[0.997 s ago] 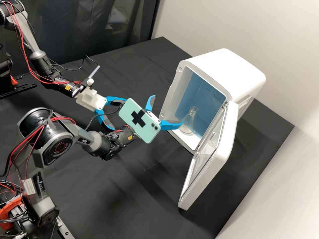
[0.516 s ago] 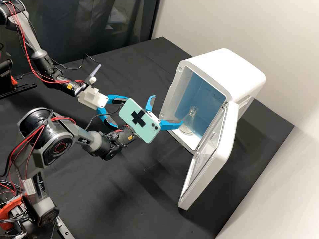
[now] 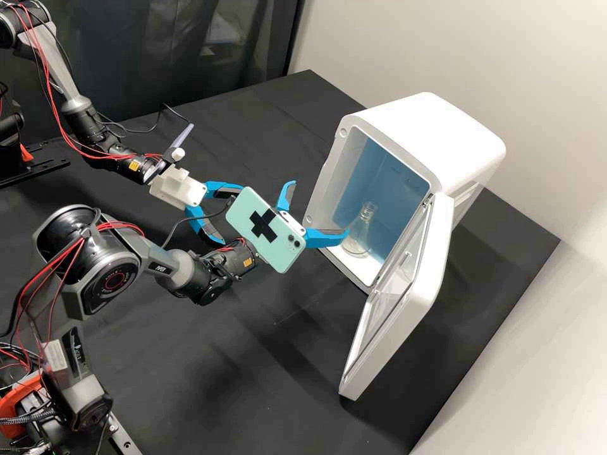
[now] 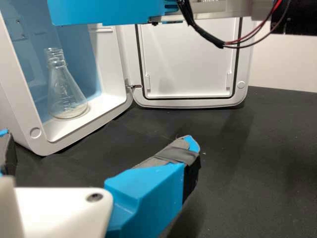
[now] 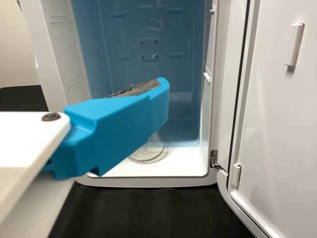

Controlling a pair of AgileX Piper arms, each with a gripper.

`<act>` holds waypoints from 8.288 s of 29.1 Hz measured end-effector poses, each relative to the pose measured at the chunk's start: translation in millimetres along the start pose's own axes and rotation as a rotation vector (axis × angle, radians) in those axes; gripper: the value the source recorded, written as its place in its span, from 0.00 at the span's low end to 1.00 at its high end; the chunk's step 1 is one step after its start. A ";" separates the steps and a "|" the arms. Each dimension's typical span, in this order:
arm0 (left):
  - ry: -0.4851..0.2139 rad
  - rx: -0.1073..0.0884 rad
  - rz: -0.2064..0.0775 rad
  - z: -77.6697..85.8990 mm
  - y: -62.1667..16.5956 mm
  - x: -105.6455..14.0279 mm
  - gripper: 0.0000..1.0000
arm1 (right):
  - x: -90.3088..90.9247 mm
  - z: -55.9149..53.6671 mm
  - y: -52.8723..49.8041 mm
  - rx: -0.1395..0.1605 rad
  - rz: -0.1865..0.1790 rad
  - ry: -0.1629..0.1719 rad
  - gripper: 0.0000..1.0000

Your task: Take the flask out of the incubator

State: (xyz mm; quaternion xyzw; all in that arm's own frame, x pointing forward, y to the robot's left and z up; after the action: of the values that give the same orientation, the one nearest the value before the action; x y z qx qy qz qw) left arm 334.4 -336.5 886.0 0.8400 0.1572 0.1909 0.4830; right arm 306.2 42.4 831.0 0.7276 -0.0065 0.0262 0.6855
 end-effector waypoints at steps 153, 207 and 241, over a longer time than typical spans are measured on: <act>-0.042 0.004 0.029 18.6 8.6 -3.6 1.00 | 235.7 52.1 -87.6 -0.235 -0.003 -0.432 0.00; -0.052 0.006 0.027 22.1 7.7 -4.1 1.00 | 221.7 58.1 -81.0 -0.180 0.002 -0.435 0.00; -0.052 0.005 0.027 22.0 8.1 -4.8 1.00 | 152.6 47.3 -44.8 -0.092 0.058 -0.305 0.00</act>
State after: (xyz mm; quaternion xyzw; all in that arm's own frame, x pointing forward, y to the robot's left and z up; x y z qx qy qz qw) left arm 341.2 -359.1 882.1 0.8480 0.1337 0.1752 0.4819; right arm 461.9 1.9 790.7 0.6904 -0.1326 -0.0652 0.7081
